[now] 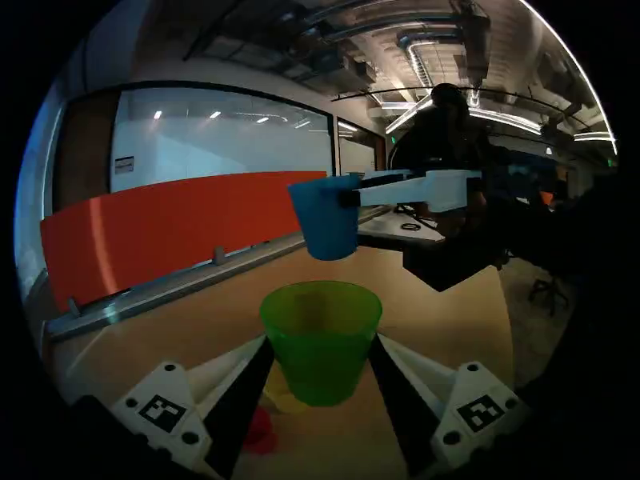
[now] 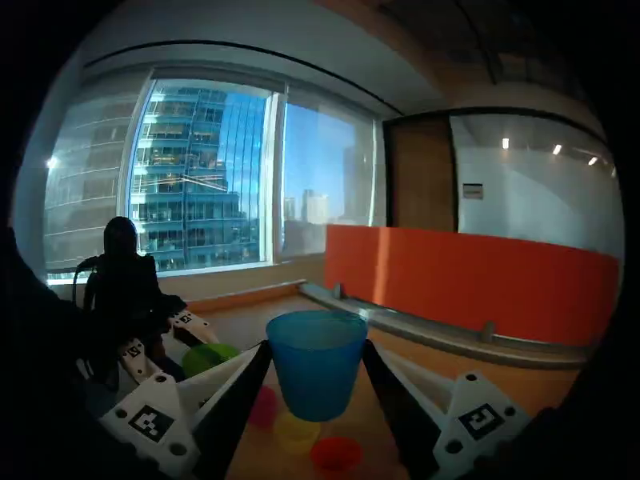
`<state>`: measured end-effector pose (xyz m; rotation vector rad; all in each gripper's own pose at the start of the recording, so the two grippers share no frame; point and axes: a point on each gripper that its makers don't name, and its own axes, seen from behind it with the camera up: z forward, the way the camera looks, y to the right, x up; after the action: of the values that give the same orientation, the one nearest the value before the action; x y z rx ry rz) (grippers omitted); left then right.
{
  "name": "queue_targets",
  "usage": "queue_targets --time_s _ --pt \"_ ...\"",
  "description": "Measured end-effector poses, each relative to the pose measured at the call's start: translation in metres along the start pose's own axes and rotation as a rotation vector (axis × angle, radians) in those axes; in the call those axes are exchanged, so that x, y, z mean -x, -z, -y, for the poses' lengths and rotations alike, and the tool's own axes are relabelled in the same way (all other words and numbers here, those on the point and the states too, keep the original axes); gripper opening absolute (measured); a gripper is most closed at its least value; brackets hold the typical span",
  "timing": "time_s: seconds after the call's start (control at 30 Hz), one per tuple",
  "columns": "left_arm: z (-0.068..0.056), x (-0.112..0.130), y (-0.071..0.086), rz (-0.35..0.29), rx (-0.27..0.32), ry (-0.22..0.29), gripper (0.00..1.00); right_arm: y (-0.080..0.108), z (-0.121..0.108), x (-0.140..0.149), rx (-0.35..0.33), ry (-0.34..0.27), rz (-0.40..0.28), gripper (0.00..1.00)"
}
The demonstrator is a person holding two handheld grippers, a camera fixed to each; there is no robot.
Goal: Pour water
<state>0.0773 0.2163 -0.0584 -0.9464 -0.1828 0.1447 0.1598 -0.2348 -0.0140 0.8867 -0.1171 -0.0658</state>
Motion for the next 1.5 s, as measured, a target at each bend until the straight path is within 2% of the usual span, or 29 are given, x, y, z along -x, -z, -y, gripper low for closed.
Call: queue_targets --time_s 0.2,0.93,1.2,1.5 --pt "-0.010 0.018 0.000 0.041 0.010 -0.007 0.80 0.008 0.006 0.035 -0.008 0.002 0.057 0.87" --pt "-0.034 0.083 -0.014 0.211 0.080 -0.061 0.80 0.024 0.020 0.125 -0.058 0.033 0.237 0.87" --pt "-0.036 0.107 -0.019 0.288 0.115 -0.073 0.80 0.027 0.025 0.154 -0.089 0.035 0.313 0.87" --pt "-0.036 0.129 -0.025 0.374 0.153 -0.117 0.80 0.029 0.031 0.186 -0.124 0.048 0.404 0.87"
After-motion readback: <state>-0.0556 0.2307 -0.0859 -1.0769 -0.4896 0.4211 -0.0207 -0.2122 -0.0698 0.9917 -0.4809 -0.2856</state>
